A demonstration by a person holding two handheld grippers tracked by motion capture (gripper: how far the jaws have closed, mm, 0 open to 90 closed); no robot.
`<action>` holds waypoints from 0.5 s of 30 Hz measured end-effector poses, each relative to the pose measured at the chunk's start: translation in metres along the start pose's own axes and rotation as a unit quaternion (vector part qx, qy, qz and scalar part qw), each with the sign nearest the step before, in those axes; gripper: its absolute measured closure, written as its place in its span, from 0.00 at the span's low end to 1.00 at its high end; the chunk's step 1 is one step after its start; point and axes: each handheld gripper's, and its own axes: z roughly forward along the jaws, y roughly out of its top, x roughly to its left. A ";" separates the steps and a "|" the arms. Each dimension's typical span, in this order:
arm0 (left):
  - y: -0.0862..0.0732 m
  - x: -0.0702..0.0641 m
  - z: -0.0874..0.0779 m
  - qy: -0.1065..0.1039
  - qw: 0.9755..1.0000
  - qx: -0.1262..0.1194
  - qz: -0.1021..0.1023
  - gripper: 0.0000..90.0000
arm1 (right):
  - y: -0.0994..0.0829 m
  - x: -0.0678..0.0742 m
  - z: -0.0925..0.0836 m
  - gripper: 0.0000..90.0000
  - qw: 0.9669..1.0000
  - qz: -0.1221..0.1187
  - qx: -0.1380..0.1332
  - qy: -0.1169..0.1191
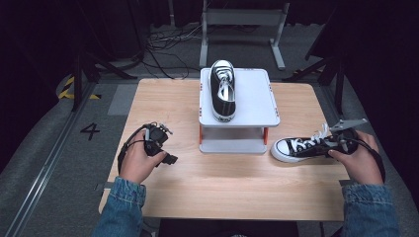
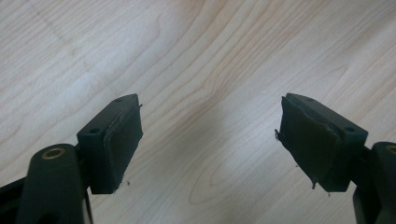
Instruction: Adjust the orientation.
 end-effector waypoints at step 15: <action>-0.010 0.002 -0.002 -0.001 1.000 -0.001 -0.008 0.24 | 0.014 0.016 -0.006 0.98 0.994 -0.034 0.045 0.089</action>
